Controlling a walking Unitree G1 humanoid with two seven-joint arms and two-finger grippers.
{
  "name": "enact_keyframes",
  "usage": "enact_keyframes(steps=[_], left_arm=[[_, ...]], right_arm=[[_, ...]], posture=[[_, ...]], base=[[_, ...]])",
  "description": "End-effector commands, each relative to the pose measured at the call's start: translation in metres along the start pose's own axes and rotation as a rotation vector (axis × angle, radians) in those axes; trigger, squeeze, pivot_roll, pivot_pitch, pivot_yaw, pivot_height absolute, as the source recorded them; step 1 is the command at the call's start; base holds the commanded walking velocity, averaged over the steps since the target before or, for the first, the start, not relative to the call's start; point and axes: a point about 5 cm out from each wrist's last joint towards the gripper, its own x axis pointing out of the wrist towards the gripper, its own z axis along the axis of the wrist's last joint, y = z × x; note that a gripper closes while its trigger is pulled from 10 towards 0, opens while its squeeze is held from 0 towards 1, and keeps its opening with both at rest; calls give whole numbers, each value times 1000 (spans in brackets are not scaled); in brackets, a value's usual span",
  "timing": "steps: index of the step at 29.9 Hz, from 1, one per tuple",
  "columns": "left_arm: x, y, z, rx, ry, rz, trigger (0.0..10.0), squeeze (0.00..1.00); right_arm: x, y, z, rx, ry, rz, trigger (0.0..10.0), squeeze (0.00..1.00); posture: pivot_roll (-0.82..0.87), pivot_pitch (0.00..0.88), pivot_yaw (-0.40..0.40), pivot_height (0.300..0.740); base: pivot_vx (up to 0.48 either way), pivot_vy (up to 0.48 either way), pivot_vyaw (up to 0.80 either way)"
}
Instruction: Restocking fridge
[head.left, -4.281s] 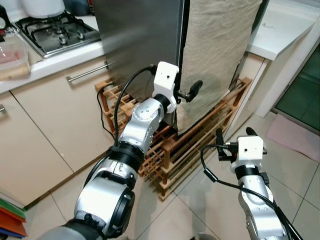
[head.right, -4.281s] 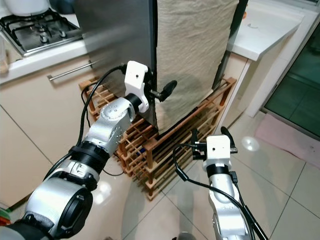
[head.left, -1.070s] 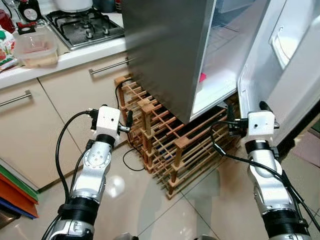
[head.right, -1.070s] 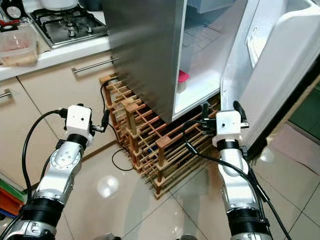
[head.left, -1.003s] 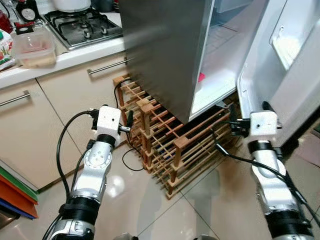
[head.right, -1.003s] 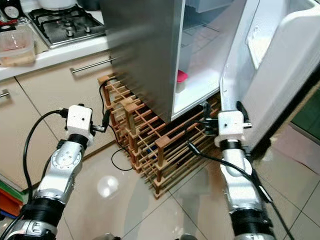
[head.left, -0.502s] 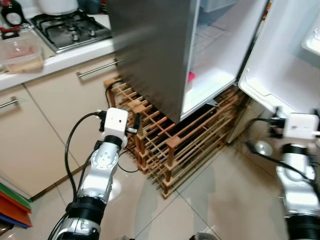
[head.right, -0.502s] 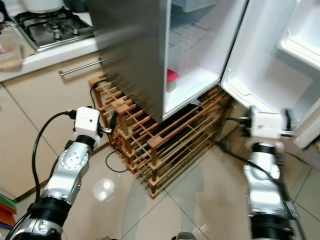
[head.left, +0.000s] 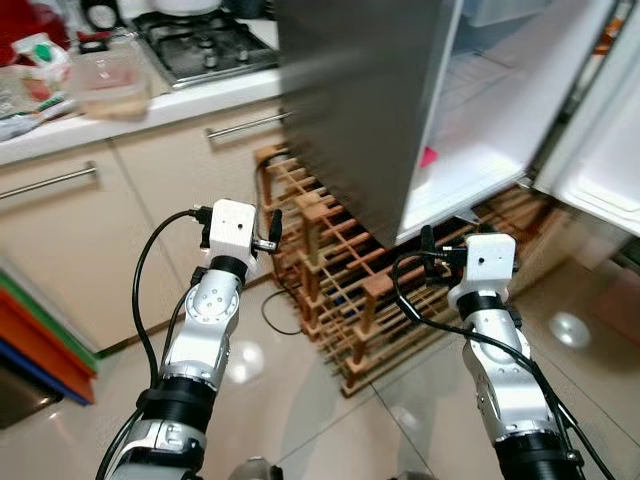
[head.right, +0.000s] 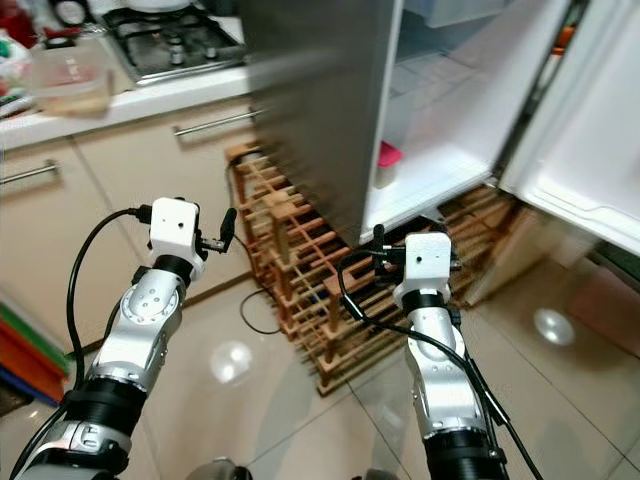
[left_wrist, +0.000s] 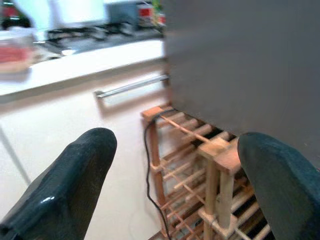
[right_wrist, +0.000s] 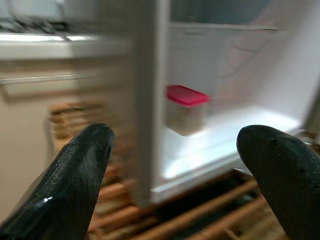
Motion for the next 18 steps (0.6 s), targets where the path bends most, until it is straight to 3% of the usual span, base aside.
enact_keyframes(steps=[1, 3, 5, 10, 18], left_arm=[[3, 5, 15, -33, -52, 46, 10000, 0], [4, 10, 26, -62, -85, 86, 10000, 0], [5, 16, 33, -144, -82, 133, 10000, 0], [5, 18, 25, -208, -11, 145, 10000, 0], [1, 0, 22, -108, 7, 27, 10000, 0]], right_arm=[[1, 0, 1, 30, 4, 2, 10000, 0], [-1, 0, 1, 31, -5, 4, 10000, 0], [-5, 0, -1, 31, -5, 4, 10000, 0], [-4, 1, -3, 40, 2, -2, 10000, 0], [4, 8, -1, 42, -4, 29, 10000, 0]], posture=[[-135, 0, 21, 727], [-133, 0, 19, 727], [-129, 0, 18, 727], [-123, 0, 19, 727], [-106, 0, 16, 727]], base=[[0, 0, 650], [0, 0, 641], [0, 0, 625], [0, 0, 614], [0, 0, 609]])
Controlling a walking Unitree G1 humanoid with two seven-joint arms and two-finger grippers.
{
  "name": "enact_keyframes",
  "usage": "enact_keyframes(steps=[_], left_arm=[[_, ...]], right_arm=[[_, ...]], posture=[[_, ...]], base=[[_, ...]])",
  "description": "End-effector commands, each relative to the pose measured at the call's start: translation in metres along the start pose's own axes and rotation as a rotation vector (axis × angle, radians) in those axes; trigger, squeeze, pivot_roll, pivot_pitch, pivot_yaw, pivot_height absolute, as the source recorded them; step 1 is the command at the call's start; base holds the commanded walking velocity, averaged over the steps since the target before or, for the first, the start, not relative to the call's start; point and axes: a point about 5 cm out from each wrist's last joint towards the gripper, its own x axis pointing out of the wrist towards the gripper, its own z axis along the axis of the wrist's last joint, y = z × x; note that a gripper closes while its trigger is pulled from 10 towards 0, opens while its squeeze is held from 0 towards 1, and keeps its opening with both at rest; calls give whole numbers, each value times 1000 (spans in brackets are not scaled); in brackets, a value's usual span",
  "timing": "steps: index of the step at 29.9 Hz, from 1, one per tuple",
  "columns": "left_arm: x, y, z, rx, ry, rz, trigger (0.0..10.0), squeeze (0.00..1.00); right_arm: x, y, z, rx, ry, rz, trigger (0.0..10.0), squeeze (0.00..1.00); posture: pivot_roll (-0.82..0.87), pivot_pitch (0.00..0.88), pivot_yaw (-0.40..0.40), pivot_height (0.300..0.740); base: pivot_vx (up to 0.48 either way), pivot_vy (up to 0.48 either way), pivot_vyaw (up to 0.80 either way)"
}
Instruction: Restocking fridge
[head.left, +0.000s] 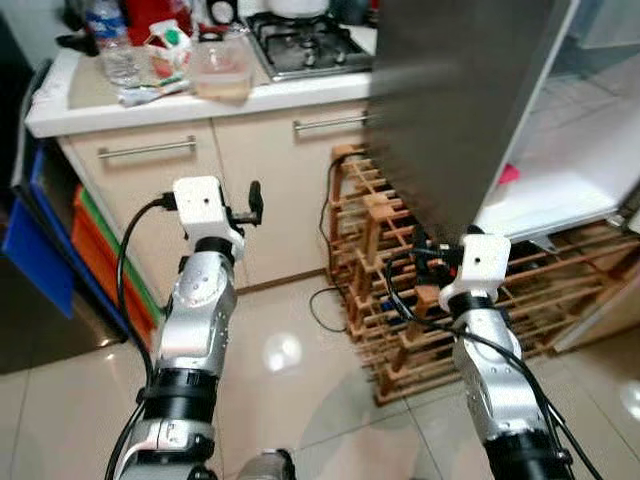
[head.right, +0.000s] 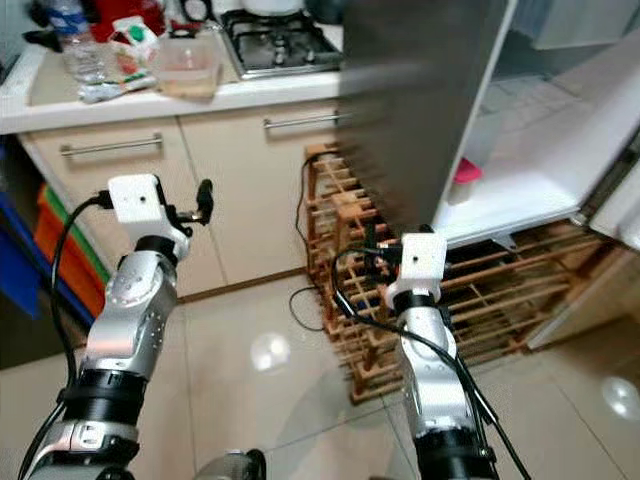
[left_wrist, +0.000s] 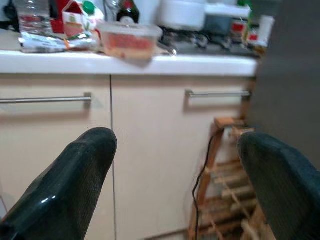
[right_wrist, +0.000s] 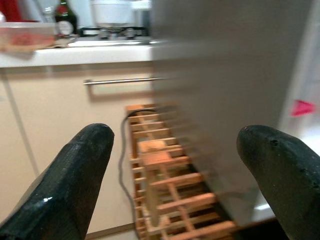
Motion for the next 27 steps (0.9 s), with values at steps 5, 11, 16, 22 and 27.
enact_keyframes(steps=[5, 11, 16, 22, 27], left_arm=[[0, -1, 13, 32, -62, 1, 10000, 0], [0, 1, 20, 23, -104, 27, 10000, 0], [1, 0, 19, 35, -93, 16, 10000, 0], [6, -4, 13, 58, -48, -15, 10000, 0], [5, 2, 22, 26, -101, 35, 10000, 0]], right_arm=[[8, 7, 8, -3, -42, 36, 10000, 0], [12, 9, 12, -15, -59, 49, 10000, 0], [14, 6, 13, -11, -65, 29, 10000, 0], [14, 2, 13, -26, -69, -8, 10000, 0], [12, 9, 16, -26, -95, 20, 10000, 0]], posture=[[-99, 0, 9, 727], [-94, 0, -1, 727], [-95, 0, 1, 727], [-99, 0, 7, 727], [-104, 0, 10, 727]], base=[[0, 0, 576], [369, 0, 510], [469, 0, 503], [77, 0, 0], [217, 97, 0]])
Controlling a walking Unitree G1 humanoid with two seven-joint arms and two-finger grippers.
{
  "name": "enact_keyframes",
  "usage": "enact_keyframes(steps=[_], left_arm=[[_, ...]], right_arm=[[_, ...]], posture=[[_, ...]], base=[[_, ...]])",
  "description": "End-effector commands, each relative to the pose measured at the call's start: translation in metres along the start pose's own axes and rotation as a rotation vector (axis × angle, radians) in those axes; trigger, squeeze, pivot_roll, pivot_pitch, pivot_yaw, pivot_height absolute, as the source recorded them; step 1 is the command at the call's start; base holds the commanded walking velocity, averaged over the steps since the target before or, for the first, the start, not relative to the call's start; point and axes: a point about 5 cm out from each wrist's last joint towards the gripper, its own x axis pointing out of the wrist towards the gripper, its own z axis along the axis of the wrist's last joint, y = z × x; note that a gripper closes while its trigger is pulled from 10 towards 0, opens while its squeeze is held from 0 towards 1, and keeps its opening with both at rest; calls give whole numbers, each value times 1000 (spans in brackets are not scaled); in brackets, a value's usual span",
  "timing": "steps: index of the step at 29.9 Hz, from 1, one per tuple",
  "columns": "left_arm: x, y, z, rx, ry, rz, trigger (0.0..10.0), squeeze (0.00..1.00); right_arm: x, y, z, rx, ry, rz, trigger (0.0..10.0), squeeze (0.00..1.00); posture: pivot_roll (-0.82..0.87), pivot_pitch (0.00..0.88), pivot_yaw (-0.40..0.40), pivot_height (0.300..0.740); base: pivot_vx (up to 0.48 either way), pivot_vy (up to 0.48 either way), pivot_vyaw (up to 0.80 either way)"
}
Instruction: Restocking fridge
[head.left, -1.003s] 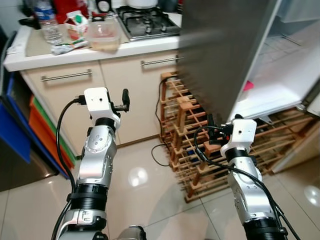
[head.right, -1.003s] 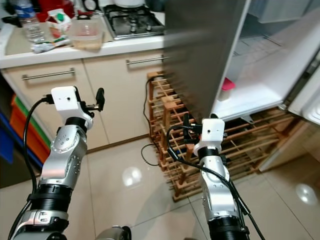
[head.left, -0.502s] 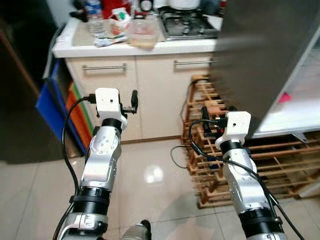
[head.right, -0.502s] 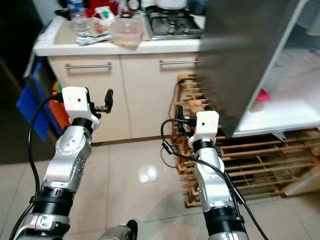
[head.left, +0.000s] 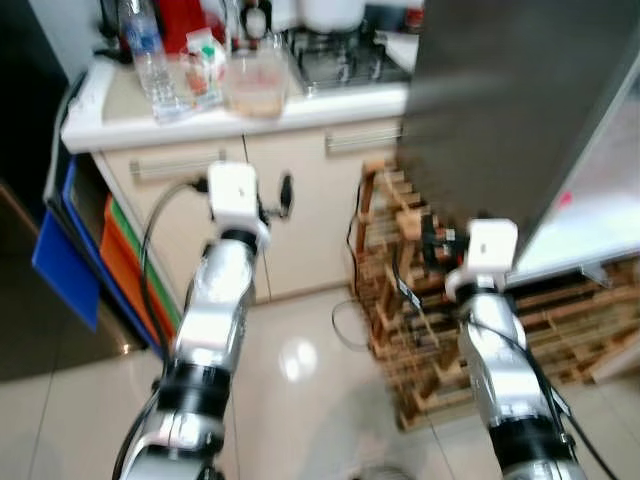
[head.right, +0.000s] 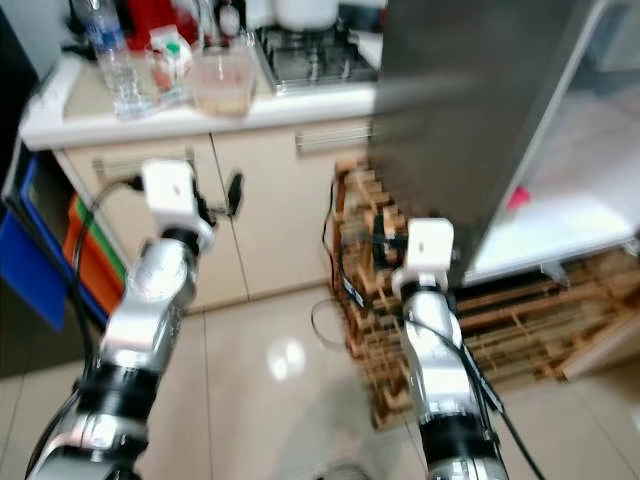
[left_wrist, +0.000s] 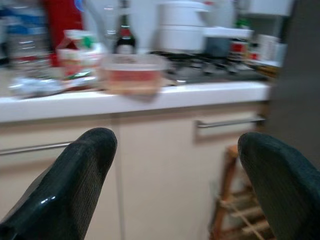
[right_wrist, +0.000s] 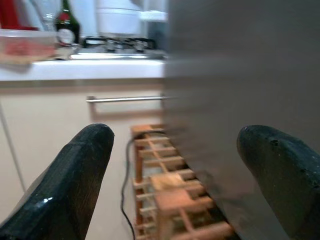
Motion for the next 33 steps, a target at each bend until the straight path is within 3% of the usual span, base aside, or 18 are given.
enact_keyframes(steps=[1, 10, 19, 33], left_arm=[[-2, 12, 2, -7, -16, 56, 10000, 0], [-2, 7, 1, 12, -10, 26, 10000, 0], [2, -2, 0, 78, 3, -68, 10000, 0], [7, -5, 5, 81, -14, -128, 10000, 0]], right_arm=[[2, 11, 9, -11, -45, 46, 10000, 0], [3, 14, 10, -21, -49, 64, 10000, 0], [4, 9, 9, -24, -44, 7, 10000, 0], [2, 10, 7, -40, -37, 16, 10000, 0]], posture=[[-103, 0, 10, 727], [-101, 0, 8, 727], [-100, 0, 10, 727], [-100, 0, 7, 727]], base=[[409, 251, 0], [443, 112, 617], [480, 0, 0], [480, 0, 0]])
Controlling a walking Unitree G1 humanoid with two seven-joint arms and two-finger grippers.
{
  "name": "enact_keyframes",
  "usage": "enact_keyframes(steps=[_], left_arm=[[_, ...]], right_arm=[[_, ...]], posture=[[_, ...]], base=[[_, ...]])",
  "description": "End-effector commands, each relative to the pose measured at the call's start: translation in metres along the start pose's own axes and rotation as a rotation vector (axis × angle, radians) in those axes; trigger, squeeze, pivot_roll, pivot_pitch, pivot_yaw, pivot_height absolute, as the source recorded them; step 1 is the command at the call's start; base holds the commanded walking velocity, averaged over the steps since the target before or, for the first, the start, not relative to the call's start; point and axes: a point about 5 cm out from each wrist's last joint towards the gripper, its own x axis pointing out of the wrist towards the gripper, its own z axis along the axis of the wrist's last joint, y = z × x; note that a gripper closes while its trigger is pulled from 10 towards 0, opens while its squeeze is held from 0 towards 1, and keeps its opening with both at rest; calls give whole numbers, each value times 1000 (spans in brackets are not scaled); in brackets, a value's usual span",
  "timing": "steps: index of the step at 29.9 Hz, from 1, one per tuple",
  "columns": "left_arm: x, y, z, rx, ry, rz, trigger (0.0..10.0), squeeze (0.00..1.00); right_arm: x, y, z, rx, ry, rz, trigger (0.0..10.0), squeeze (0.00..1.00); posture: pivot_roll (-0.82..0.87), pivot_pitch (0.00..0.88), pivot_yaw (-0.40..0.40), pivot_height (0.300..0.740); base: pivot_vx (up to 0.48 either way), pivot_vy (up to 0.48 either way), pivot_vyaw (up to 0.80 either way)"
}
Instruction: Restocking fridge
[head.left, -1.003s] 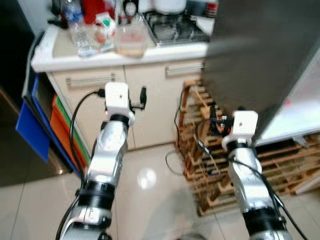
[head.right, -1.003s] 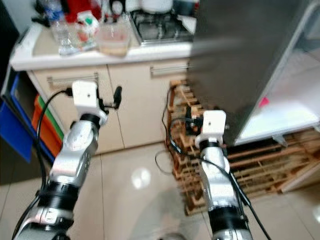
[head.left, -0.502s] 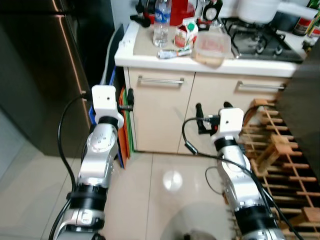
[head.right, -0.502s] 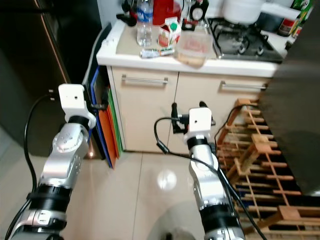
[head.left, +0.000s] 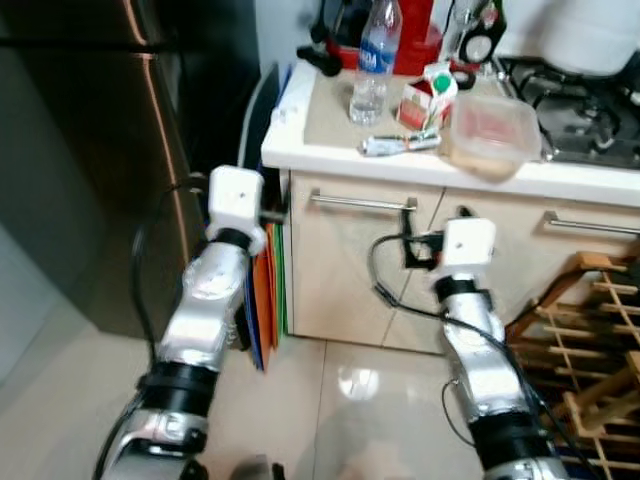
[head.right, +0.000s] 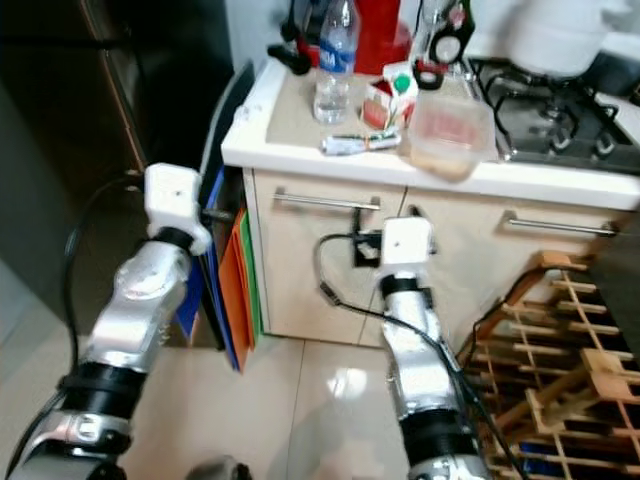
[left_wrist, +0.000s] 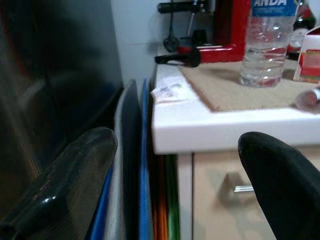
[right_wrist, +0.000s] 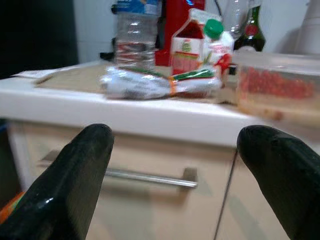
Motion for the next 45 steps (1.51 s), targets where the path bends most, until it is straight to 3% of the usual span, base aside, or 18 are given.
enact_keyframes(steps=[1, 10, 15, 23, 27, 30, 33, 34, 38, 43, 44, 45], left_arm=[[6, -10, 10, -5, -36, -53, 10000, 0], [9, -4, 20, -5, -91, -40, 10000, 0], [6, -11, 22, -36, -119, -73, 10000, 0], [13, -10, 29, -27, -123, -80, 10000, 0], [30, -9, 49, -24, -113, -127, 10000, 0], [51, -11, 83, -26, -162, -180, 10000, 0], [62, -15, 104, 14, -185, -225, 10000, 0], [71, -18, 119, 18, -199, -249, 10000, 0], [81, -17, 135, 8, -208, -263, 10000, 0], [96, -12, 157, 41, -209, -268, 10000, 0], [96, -12, 157, 41, -209, -268, 10000, 0], [99, -9, 170, 54, -221, -257, 10000, 0]], right_arm=[[-2, -11, -1, -19, 2, -20, 10000, 0], [-8, -10, -4, -21, 4, 7, 10000, 0], [-11, -10, -5, -23, 9, 14, 10000, 0], [-14, 2, 6, -49, -41, 100, 10000, 0], [-17, 1, 17, -43, -70, 115, 10000, 0], [-10, -8, 42, -31, -150, 58, 10000, 0], [-6, -17, 59, -23, -198, -1, 10000, 0], [-6, -27, 65, -17, -207, -61, 10000, 0], [-12, -33, 60, -28, -178, -83, 10000, 0], [-45, -37, 33, -55, -48, -80, 10000, 0], [-45, -37, 33, -55, -48, -80, 10000, 0], [-61, -35, 22, -62, 7, -73, 10000, 0]], posture=[[-100, 0, 6, 727], [-99, 0, 6, 727], [-103, 0, 5, 727], [-107, 0, 2, 727], [-112, 0, 2, 727], [-131, 0, 16, 727], [-141, 0, 21, 727], [-156, 0, 33, 727], [-177, 7, 46, 727], [-222, 39, 70, 727], [-222, 39, 70, 727], [-248, 53, 81, 727]], base=[[480, 0, 0], [462, 0, 0], [0, 0, 0], [0, 0, 0], [0, 0, 0], [0, 0, 0], [0, 0, 0], [0, 0, 0], [0, 0, 0], [0, 0, 0], [0, 0, 0], [0, 0, 0]])
